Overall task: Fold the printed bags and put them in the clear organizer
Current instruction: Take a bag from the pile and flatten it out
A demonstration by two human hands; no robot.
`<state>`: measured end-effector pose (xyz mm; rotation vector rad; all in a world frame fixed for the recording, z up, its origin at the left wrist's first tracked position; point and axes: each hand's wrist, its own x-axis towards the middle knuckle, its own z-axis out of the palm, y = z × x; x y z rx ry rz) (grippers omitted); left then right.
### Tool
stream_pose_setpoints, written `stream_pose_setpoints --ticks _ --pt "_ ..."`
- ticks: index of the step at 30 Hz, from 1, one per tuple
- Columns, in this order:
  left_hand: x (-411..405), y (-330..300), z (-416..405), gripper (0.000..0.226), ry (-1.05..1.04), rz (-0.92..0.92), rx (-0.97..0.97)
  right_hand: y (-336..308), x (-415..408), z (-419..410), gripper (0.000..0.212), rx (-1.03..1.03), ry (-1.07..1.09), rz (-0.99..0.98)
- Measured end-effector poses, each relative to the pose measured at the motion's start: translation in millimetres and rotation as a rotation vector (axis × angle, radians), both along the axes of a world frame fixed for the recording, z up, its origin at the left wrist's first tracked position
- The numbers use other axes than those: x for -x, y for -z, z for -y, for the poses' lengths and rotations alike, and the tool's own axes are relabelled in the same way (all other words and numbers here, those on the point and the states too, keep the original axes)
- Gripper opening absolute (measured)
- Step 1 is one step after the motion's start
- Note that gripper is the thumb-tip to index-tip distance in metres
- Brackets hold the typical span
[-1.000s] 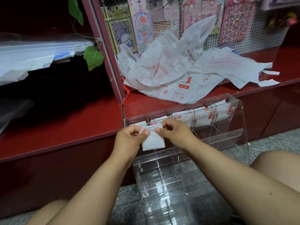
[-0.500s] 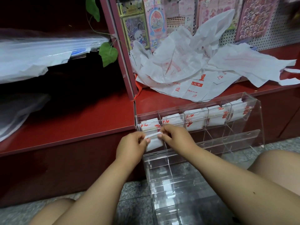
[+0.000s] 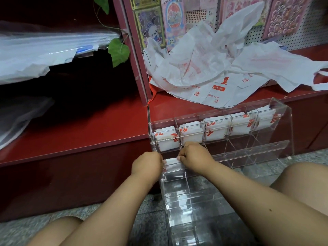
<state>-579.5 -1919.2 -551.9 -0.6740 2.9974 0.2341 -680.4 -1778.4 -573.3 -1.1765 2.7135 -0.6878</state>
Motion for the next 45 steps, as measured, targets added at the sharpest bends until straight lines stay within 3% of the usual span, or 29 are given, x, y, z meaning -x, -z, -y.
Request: stream_pose_setpoints --ticks 8,14,17,30,35,45 --pt "1.1 -19.7 -3.5 0.032 0.013 -0.134 -0.078 -6.1 -3.8 -8.2 0.026 0.02 -0.047 -0.026" --pt "7.9 -50.8 -15.6 0.029 0.026 -0.58 0.011 -37.1 -6.3 -20.9 0.017 0.276 0.001 -0.134" --pt "18.4 -51.8 -9.9 0.03 0.105 -0.768 -0.036 -55.2 -1.0 -29.1 0.014 0.381 0.07 -0.14" --pt "67.1 -31.8 9.3 0.06 0.064 -0.288 0.107 -87.4 56.5 -33.0 0.011 0.421 0.243 -0.053" --pt "68.3 -29.4 4.9 0.094 0.041 -0.321 0.187 -96.0 100.3 1.0 0.019 0.376 0.205 -0.135" --pt "70.1 -26.6 6.7 0.087 0.04 -0.362 0.168 -109.0 158.3 61.8 0.055 0.016 0.099 0.015"
